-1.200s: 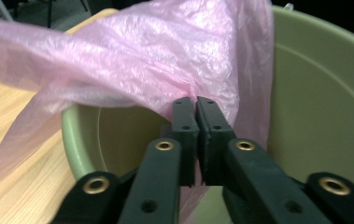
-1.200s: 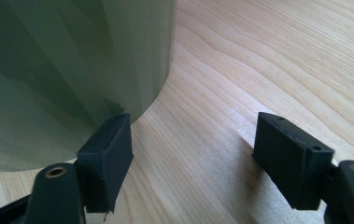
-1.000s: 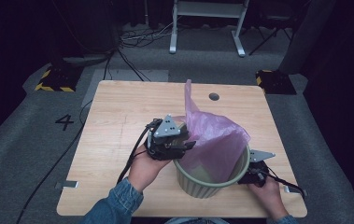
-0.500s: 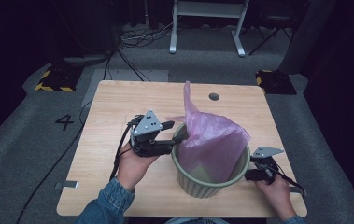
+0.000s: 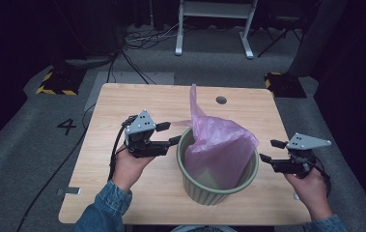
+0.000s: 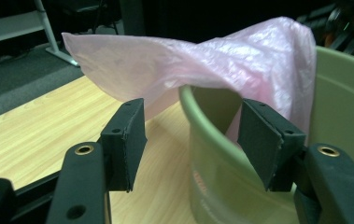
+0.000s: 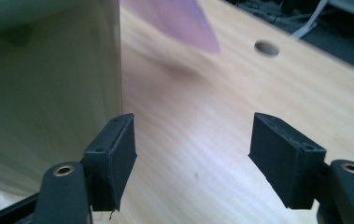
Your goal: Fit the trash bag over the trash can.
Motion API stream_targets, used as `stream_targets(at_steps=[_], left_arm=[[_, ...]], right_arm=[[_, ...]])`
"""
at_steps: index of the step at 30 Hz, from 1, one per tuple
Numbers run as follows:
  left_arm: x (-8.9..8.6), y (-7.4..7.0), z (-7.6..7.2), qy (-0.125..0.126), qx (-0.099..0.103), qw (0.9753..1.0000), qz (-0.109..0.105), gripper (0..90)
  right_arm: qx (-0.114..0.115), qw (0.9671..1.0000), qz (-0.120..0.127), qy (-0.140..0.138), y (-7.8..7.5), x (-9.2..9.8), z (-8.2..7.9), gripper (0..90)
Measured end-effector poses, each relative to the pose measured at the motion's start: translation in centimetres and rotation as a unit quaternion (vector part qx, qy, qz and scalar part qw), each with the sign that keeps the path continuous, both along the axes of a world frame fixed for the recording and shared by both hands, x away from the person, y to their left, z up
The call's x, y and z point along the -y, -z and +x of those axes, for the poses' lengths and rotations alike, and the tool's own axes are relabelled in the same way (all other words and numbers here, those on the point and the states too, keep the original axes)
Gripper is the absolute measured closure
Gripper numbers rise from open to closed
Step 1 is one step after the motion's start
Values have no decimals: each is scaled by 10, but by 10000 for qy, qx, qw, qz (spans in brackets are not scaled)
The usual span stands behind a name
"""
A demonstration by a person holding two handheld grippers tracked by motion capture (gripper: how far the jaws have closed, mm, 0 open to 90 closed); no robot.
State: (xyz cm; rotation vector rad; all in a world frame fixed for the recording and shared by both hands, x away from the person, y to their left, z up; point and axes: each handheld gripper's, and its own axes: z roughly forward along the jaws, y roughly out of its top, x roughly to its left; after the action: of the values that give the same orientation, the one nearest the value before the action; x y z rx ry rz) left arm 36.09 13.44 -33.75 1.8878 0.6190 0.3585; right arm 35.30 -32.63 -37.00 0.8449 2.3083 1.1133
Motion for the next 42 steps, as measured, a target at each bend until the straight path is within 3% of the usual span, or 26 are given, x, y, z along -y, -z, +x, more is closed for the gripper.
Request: stream_targets(at_steps=[2,5,11,16,19,24,28,34,40,42], left_arm=[[-4,4,5,3,-15,10000,45,413],[-9,9,11,-68,-86,9999,82,414],[-8,18,26,-226,-219,9992,233,416],[-2,28,38,-187,-260,9992,240,417],[1,30,39,-156,-272,9992,239,418],[9,36,42,-37,-197,9990,393,417],[13,40,46,-10,-221,9992,345,419],[16,43,46,-3,-217,9990,383,422],[15,46,46,-32,-205,9990,386,421],[15,47,46,-47,-231,9991,360,418]], right_arm=[[52,10000,-27,-73,-16,-4,1,316],[51,9999,-3,-135,-25,-8,1,315],[103,9992,205,-335,-54,-22,3,302],[255,9988,50,-424,-77,-40,6,296],[251,9988,16,-412,-79,-39,5,297],[60,9995,79,-308,-79,-25,-2,297],[143,9993,245,-250,-88,-20,-8,293],[354,9988,165,-310,-103,-35,-3,283],[75,9981,504,-346,-105,-54,19,237],[93,9980,493,-380,-105,-65,24,229]])
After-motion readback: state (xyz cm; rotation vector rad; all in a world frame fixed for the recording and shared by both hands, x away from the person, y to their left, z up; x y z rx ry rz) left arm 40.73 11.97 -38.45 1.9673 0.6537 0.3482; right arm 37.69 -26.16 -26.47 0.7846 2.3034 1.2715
